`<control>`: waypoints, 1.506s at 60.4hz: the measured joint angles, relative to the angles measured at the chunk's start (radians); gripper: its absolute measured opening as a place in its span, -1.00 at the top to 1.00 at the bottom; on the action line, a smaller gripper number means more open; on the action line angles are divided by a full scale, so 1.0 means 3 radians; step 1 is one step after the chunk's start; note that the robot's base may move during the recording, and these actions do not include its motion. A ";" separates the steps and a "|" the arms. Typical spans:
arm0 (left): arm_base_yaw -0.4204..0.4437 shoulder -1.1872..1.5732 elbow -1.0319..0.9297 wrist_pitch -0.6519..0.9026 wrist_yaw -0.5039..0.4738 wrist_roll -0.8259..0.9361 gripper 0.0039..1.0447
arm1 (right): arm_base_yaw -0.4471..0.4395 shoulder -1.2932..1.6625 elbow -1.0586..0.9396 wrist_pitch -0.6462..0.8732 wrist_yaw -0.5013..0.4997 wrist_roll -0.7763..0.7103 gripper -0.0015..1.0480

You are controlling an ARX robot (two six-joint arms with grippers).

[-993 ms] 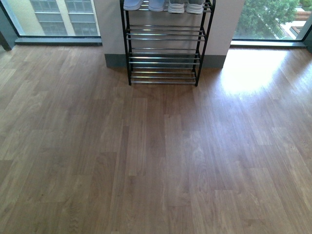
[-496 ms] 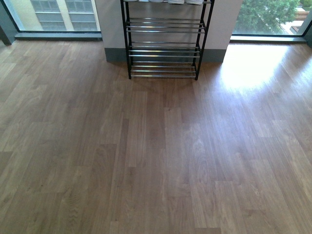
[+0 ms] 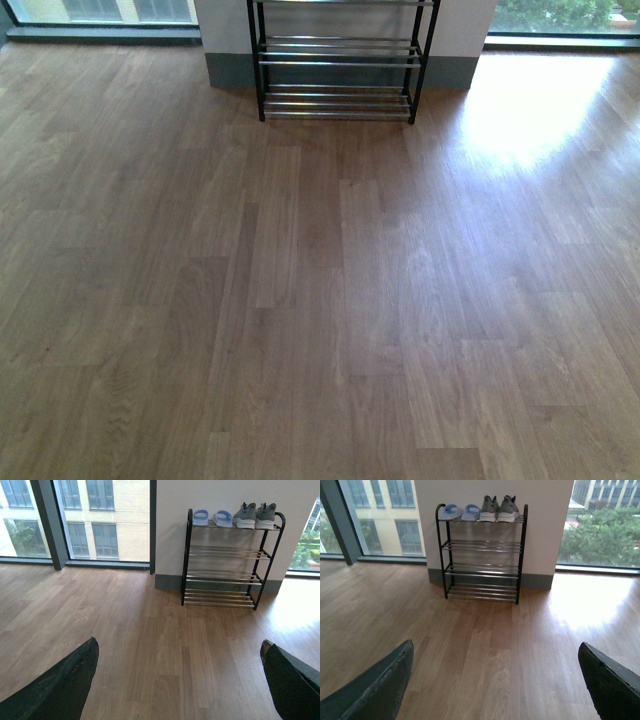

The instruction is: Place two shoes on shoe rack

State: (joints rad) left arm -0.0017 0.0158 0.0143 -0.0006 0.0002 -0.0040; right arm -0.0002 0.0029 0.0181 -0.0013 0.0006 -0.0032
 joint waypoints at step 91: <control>0.0000 0.0000 0.0000 0.0001 0.0000 0.0000 -0.83 | 0.0000 0.0000 0.0000 0.0000 0.0000 0.0003 -0.82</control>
State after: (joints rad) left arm -0.0017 0.0158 0.0143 -0.0002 0.0002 -0.0040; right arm -0.0002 0.0029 0.0181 -0.0013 0.0006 -0.0025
